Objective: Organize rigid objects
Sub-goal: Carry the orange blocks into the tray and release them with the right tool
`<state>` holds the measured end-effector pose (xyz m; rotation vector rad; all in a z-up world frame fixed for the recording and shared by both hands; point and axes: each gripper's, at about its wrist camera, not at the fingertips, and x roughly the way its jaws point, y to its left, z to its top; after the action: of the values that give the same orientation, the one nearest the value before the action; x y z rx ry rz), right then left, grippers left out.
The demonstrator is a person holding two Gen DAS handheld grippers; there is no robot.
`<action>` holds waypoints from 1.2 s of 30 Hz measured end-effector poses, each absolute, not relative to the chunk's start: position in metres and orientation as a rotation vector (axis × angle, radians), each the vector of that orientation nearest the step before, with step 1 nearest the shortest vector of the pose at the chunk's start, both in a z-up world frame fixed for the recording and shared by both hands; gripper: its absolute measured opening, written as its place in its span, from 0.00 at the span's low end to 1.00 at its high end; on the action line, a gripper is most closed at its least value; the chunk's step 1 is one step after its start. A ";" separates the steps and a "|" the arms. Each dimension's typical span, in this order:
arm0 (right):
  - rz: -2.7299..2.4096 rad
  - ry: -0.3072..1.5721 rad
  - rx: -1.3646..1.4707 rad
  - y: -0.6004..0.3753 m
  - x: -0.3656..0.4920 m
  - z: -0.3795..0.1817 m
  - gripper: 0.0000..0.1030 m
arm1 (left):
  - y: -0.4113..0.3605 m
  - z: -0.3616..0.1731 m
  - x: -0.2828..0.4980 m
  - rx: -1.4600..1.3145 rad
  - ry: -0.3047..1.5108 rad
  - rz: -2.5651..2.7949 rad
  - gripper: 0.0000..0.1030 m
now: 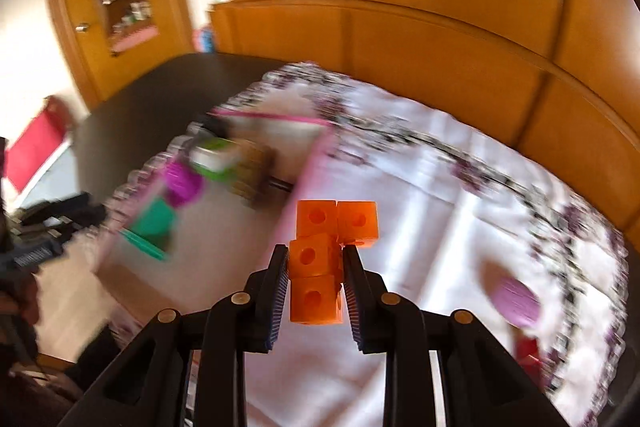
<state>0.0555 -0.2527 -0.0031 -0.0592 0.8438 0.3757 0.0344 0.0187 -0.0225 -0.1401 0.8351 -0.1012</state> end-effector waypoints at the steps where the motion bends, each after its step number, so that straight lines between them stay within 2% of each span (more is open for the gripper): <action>1: 0.399 0.849 -0.051 -0.241 0.058 -0.003 0.25 | 0.023 -0.023 0.035 -0.149 0.838 -0.093 0.61; 15: 0.398 1.082 0.034 -0.129 0.140 -0.080 0.26 | 0.057 -0.040 0.035 -0.213 0.871 -0.037 0.61; 25: 0.414 1.035 0.047 -0.136 0.122 -0.069 0.31 | 0.054 -0.041 0.035 -0.209 0.872 -0.044 0.61; 36: 0.354 0.910 0.043 -0.161 0.093 -0.037 0.31 | 0.041 -0.028 0.025 -0.152 0.836 -0.059 0.61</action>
<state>0.0929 -0.1613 -0.0372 0.0429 0.9098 0.3542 0.0247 0.0408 -0.0279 -0.1521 0.8357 -0.0593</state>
